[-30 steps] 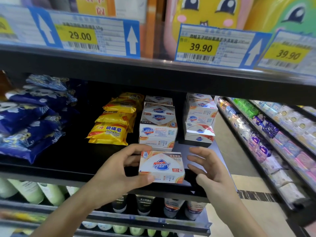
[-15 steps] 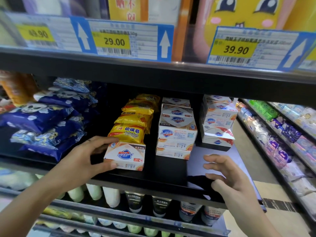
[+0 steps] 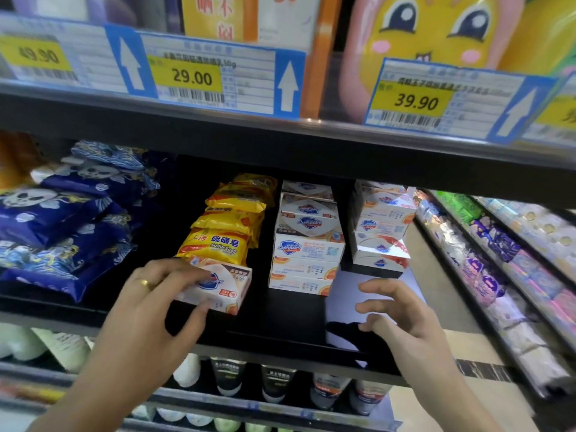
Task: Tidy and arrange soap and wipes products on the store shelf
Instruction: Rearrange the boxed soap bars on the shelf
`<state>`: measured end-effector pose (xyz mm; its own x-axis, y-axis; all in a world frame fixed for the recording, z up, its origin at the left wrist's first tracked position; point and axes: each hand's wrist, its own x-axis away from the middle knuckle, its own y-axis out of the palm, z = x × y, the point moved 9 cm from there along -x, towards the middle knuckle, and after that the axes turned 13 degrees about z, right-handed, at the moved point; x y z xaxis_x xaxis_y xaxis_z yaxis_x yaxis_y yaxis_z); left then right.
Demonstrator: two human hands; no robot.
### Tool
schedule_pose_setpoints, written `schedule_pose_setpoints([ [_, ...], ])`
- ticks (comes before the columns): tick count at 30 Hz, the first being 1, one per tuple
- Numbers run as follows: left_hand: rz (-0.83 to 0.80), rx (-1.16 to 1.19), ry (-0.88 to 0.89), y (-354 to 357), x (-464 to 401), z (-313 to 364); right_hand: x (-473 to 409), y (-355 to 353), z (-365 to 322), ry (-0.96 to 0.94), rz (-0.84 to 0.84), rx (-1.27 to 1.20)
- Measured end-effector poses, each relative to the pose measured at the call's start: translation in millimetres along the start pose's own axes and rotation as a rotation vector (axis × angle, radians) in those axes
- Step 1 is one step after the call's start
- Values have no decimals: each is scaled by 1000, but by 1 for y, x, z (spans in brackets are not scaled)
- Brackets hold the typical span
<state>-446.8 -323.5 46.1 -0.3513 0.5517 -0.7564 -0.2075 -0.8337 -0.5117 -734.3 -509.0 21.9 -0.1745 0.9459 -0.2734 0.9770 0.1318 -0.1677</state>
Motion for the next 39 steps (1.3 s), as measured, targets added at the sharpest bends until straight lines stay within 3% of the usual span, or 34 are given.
schedule_pose_setpoints([
  [7, -297, 220, 123, 67, 24, 89, -73, -27, -22, -203, 238, 440],
  [12, -372, 195, 101, 106, 21, 99, -112, -15, 11, -139, 43, 833],
  [15, -409, 171, 95, 111, 23, 94, -114, -8, 27, -143, -27, 857],
  [19, -448, 201, 50, 112, 23, 90, -109, -14, 22, -212, 56, 870],
  [27, -423, 321, -145, 115, 13, 83, -83, -30, 16, -161, 90, 735],
  [32, -410, 405, -194, 112, 8, 88, -46, -44, -7, -333, 219, 566],
  [39, -440, 684, -462, 121, 7, 90, 4, -29, -28, -606, 168, 535],
])
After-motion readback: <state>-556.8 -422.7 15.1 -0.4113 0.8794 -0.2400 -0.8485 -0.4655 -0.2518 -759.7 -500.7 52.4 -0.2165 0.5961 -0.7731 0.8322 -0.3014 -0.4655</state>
